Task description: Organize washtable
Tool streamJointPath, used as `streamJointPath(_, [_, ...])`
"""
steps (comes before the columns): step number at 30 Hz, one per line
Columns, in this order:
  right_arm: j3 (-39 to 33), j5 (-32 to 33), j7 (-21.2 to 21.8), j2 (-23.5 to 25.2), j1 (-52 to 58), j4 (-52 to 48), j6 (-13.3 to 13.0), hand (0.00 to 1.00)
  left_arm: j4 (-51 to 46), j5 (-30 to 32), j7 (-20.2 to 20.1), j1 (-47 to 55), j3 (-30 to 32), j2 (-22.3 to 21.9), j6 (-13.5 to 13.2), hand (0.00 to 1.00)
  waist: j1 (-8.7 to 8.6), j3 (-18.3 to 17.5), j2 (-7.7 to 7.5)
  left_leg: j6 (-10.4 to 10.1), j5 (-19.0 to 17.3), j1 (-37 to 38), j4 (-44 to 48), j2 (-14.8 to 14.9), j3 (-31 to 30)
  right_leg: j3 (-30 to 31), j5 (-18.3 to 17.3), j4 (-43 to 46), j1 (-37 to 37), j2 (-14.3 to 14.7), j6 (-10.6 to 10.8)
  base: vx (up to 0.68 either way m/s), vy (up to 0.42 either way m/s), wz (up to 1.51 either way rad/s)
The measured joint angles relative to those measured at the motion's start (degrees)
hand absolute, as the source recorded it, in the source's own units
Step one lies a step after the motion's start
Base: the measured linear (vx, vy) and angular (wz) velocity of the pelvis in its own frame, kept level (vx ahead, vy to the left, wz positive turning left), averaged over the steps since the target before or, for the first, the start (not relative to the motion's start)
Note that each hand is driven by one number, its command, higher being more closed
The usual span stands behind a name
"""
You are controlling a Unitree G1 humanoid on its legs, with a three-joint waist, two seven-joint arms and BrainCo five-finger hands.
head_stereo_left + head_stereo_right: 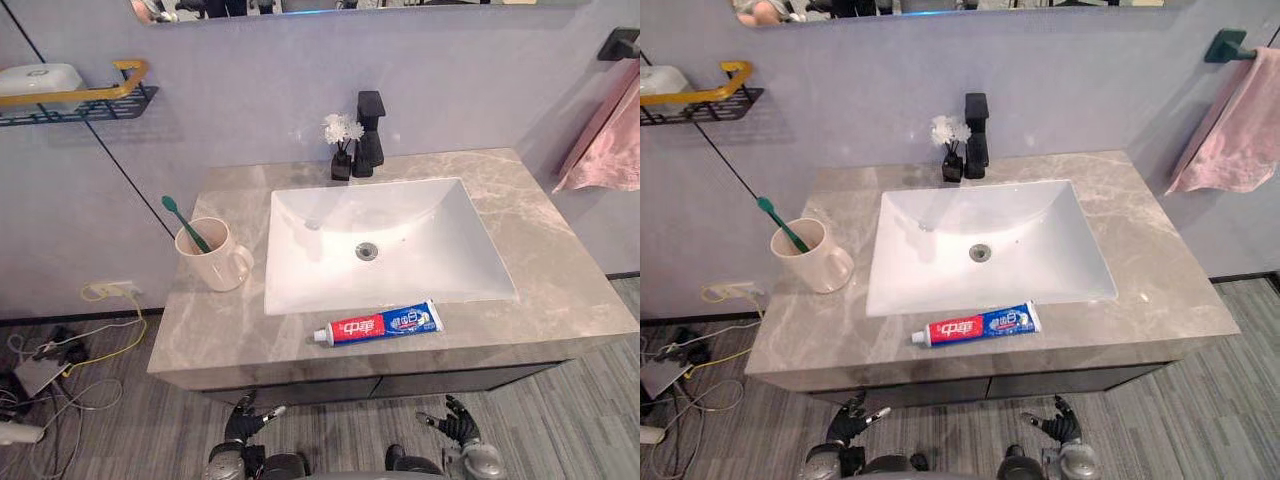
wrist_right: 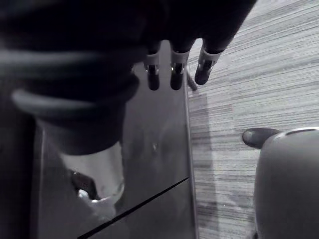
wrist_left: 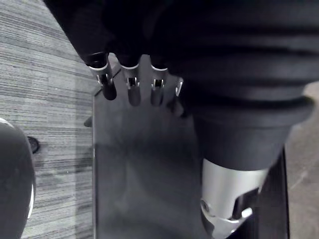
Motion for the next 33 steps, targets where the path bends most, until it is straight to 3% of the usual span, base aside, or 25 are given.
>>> streamJointPath(8, [-1.1,0.0,0.0,-0.3,-1.1,3.9,-0.4,0.0,2.1,-0.2,0.1,1.0,0.7,-0.1,0.4,0.0,0.06,-0.3,0.75,-0.4,0.6,4.5,-3.5,0.2,1.0,0.9,0.0,-1.9,3.2,0.7,-0.1,0.05,-0.002,-0.05])
streamJointPath(9, [-1.1,0.0,0.0,-0.7,-1.1,4.3,-0.4,0.0,2.4,-0.3,0.1,1.0,1.2,-0.1,0.4,0.0,0.06,-0.3,0.72,-0.4,0.6,5.1,-3.6,0.2,1.0,0.9,0.0,-1.9,3.7,0.7,-0.1,0.0,0.0,0.0])
streamJointPath(10, [-1.0,0.0,0.0,-1.9,-0.9,7.5,-0.4,0.0,4.4,-0.2,0.1,0.4,1.7,0.0,-0.3,0.0,1.26,-2.1,-0.41,-0.2,2.3,5.8,-5.5,-0.7,0.3,0.8,1.9,-3.7,3.9,0.3,-0.1,0.0,0.0,0.0])
streamJointPath(16, [-1.1,0.0,0.0,-1.9,-0.9,7.6,-0.4,0.0,4.4,-0.2,0.1,0.4,1.7,0.0,-0.3,0.0,1.24,-2.1,-0.4,-0.1,2.4,5.8,-5.7,-0.7,0.2,0.6,1.9,-3.8,3.9,0.3,-0.1,0.0,0.0,0.01])
streamJointPath(21, [-5.3,3.0,-0.2,-2.1,-0.6,8.2,-0.4,0.0,4.4,-0.2,0.3,0.0,1.1,0.0,-0.3,0.0,1.21,-2.2,-0.36,0.0,4.6,6.7,-9.9,-1.2,-0.7,-0.9,2.1,-4.8,4.0,0.1,0.0,0.0,-0.016,0.11])
streamJointPath(29, [-11.3,7.7,-1.7,-3.8,-0.7,8.2,-0.6,0.0,4.6,-0.3,1.5,-0.5,1.3,0.5,-0.1,0.0,1.21,-2.2,-0.31,0.0,5.1,6.6,-11.3,-1.7,-2.2,-3.2,2.2,-6.0,4.7,-0.2,0.3,0.02,-0.007,0.11])
streamJointPath(33, [-13.1,7.8,-1.6,-4.3,-1.3,8.2,-0.9,0.0,4.1,-0.3,1.6,-0.6,5.3,1.6,-0.1,0.0,1.19,-2.2,-0.4,0.1,5.2,6.5,-11.3,-2.0,-3.5,-5.0,2.2,-6.6,5.8,-0.5,0.4,0.0,-0.011,0.17])
